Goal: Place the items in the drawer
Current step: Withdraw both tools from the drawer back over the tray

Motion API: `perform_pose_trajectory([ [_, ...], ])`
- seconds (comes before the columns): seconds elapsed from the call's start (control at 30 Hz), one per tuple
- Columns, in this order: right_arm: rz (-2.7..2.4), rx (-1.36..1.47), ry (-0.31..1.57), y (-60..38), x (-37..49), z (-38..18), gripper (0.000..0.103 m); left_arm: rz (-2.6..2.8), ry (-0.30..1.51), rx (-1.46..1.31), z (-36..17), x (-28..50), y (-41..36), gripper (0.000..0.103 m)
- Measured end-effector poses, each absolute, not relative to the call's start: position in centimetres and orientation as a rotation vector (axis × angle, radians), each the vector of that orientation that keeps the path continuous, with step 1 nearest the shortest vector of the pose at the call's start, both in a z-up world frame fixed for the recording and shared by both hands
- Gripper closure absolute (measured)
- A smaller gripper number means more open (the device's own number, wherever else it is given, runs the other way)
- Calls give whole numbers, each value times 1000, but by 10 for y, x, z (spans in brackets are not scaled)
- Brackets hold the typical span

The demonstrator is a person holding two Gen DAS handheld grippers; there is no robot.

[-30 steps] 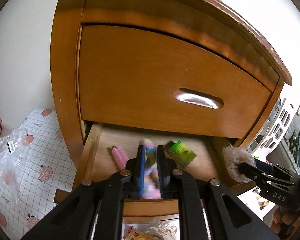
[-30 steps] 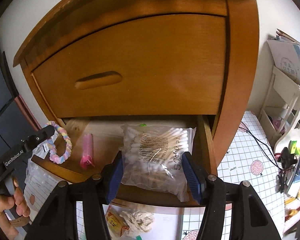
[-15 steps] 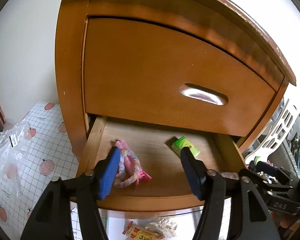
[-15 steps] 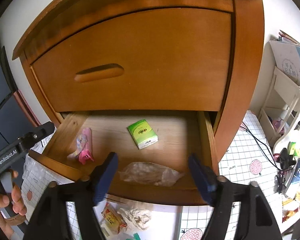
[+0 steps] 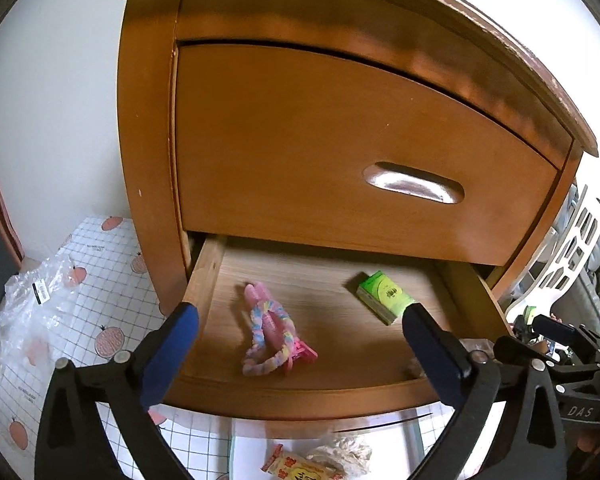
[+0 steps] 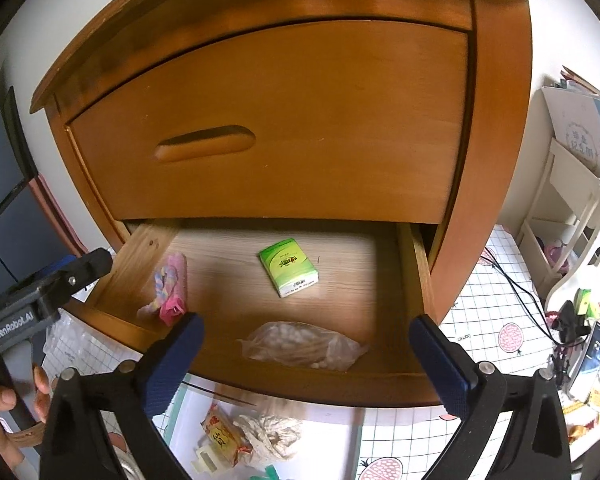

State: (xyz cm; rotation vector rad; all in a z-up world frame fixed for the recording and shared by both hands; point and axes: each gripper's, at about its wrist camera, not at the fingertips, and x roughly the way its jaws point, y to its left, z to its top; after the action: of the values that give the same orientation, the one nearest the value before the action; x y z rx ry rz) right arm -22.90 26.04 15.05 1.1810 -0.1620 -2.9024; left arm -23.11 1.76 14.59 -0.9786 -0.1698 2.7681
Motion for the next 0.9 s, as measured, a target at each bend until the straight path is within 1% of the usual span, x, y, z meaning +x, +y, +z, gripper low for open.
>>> perform_pose_trajectory([
  [0.43,-2906,1171,-168,258,-223,152,0,2765,-173,-932,158,-211,19,0],
  [0.6,-2920,1136,-154,255,-211,164,0,2705,-206,-997,167,-203,20,0],
  [0.73,-2918,1101,-160,252,-194,175,0,2704,-214,-940,185,-181,19,0],
  [0.9,-2961,1062,-122,245,-164,188,0,2696,-283,-858,197,-151,11,0],
])
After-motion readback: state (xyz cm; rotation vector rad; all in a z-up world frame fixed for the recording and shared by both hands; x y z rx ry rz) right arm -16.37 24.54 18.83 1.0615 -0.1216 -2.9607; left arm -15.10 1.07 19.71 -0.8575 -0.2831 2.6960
